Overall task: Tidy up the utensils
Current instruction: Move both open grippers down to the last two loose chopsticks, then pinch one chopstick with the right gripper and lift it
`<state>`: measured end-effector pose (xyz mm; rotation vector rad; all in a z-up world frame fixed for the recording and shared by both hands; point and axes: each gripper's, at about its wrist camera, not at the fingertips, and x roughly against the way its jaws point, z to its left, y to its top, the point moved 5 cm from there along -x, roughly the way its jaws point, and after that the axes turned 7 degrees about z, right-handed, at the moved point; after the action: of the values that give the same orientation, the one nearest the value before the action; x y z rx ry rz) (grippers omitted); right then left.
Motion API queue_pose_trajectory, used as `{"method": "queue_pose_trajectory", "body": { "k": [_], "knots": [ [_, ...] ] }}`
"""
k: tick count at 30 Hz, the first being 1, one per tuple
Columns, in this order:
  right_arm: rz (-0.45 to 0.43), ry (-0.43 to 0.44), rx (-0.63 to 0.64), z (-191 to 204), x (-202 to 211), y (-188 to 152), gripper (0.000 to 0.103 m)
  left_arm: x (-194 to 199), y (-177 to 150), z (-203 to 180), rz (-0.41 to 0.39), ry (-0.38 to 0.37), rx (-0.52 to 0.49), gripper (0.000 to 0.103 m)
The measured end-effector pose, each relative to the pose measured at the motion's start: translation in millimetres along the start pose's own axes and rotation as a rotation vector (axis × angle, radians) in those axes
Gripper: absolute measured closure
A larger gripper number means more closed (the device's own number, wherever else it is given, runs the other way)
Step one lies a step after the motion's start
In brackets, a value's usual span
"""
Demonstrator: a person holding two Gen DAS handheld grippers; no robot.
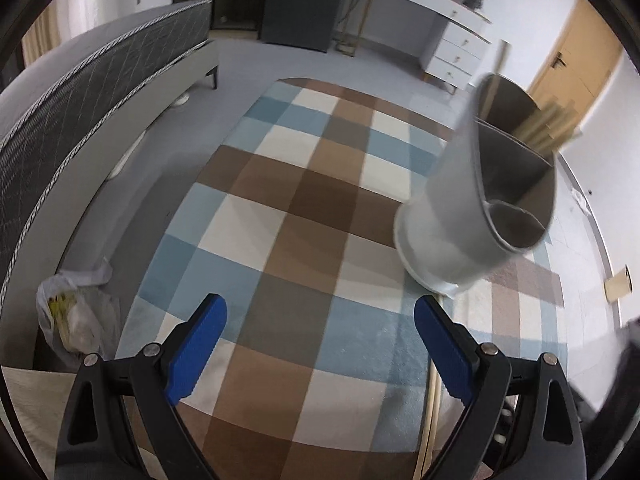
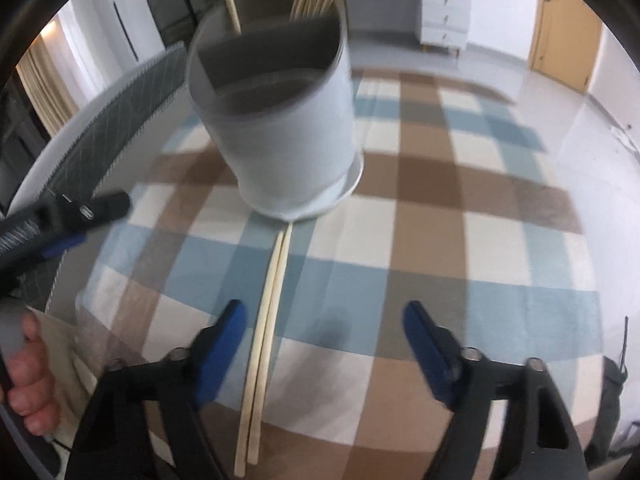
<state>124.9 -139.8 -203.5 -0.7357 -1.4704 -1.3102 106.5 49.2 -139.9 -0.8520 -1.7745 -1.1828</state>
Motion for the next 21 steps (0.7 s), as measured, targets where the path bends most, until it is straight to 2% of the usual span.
{"method": "queue_pose_trajectory", "body": {
  "k": [1, 3, 5, 13, 18, 20, 21],
  "knots": [
    [0.015, 0.003, 0.003, 0.9, -5.0, 0.2, 0.043, -0.9, 1.1, 2.4, 0.006, 0.0, 0.014, 0.011],
    [0.042, 0.004, 0.007, 2.5, -14.6, 0.7, 0.045, -3.2, 2.4, 6.0, 0.016, -0.001, 0.035, 0.011],
    [0.051, 0.016, 0.01, 4.7, -18.3, 1.3, 0.052, -5.8, 3.0, 8.3, 0.028, -0.006, 0.05, 0.011],
    [0.088, -0.039, 0.075, 19.9, -27.2, 2.4, 0.053, -5.6, 6.0, 10.1, 0.04, -0.013, 0.069, 0.011],
    [0.11, -0.107, 0.146, 31.5, -28.0, -1.0, 0.067, -3.7, 8.5, 12.2, 0.035, -0.021, 0.08, 0.011],
    [0.117, -0.096, 0.151, 34.7, -26.7, -3.1, 0.076, -3.5, 9.1, 14.1, 0.04, -0.029, 0.089, 0.011],
    [0.121, -0.101, 0.157, 36.0, -26.2, -4.1, 0.076, -3.0, 9.5, 15.2, 0.041, -0.031, 0.096, 0.011]
  ]
}}
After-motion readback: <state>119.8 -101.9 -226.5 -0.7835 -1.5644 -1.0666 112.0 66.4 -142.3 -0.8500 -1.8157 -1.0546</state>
